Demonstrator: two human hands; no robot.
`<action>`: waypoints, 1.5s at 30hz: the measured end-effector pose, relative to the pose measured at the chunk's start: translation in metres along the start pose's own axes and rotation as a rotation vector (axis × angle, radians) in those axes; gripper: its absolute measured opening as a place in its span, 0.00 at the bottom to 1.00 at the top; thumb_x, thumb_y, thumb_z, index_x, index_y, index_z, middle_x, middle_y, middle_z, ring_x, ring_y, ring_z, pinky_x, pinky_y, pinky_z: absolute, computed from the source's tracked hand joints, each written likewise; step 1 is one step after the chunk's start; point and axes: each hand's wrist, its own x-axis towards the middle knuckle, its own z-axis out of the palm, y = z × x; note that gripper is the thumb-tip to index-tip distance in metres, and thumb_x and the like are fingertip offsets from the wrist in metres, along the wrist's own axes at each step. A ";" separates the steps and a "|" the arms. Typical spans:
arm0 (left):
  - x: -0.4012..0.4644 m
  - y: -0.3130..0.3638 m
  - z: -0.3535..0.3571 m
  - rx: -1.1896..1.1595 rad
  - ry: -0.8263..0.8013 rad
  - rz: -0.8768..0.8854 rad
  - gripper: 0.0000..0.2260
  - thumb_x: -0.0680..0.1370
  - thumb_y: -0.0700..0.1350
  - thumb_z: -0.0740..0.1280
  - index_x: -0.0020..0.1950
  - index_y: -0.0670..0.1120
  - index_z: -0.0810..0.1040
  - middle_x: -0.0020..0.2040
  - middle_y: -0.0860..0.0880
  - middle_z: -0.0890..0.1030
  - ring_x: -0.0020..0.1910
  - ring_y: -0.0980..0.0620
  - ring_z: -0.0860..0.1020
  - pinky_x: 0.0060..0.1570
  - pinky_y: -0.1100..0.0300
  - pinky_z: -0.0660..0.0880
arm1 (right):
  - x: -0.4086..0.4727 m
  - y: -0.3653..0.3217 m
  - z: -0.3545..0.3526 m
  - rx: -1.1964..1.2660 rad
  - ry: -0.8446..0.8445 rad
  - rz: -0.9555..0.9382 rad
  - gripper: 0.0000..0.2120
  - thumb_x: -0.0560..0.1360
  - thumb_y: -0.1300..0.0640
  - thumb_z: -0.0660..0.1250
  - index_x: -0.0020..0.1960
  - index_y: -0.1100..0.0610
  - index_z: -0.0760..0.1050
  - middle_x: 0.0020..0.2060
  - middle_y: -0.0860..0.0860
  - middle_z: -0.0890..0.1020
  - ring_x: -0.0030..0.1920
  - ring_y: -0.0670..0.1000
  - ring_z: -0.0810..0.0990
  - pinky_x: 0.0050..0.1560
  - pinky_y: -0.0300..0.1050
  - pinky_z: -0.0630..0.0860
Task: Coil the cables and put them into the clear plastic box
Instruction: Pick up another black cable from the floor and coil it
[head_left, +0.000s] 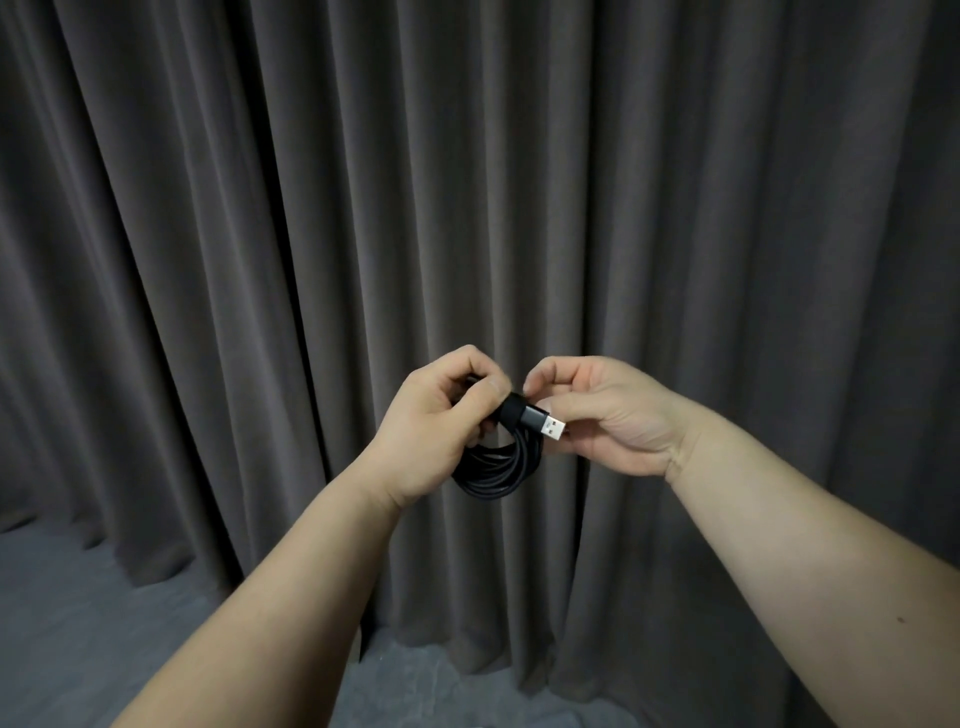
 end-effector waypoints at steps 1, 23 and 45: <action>0.000 0.000 0.000 0.012 -0.006 -0.006 0.09 0.74 0.44 0.65 0.34 0.53 0.76 0.30 0.49 0.72 0.26 0.57 0.68 0.28 0.66 0.65 | -0.001 -0.001 0.001 -0.040 0.011 0.002 0.11 0.72 0.75 0.62 0.44 0.60 0.73 0.31 0.53 0.80 0.30 0.47 0.79 0.31 0.38 0.76; 0.001 -0.004 0.002 0.063 0.073 -0.008 0.18 0.78 0.36 0.64 0.31 0.53 0.75 0.27 0.54 0.74 0.25 0.59 0.68 0.28 0.67 0.66 | -0.001 -0.007 0.007 -0.204 0.101 0.019 0.10 0.74 0.74 0.61 0.45 0.60 0.73 0.31 0.52 0.80 0.30 0.46 0.79 0.31 0.38 0.77; -0.003 -0.022 -0.007 0.072 -0.047 0.025 0.09 0.71 0.43 0.71 0.48 0.45 0.73 0.39 0.54 0.82 0.38 0.57 0.79 0.41 0.63 0.76 | 0.000 0.002 0.005 -0.094 0.174 0.003 0.10 0.70 0.54 0.68 0.50 0.57 0.81 0.44 0.56 0.82 0.43 0.51 0.81 0.45 0.46 0.78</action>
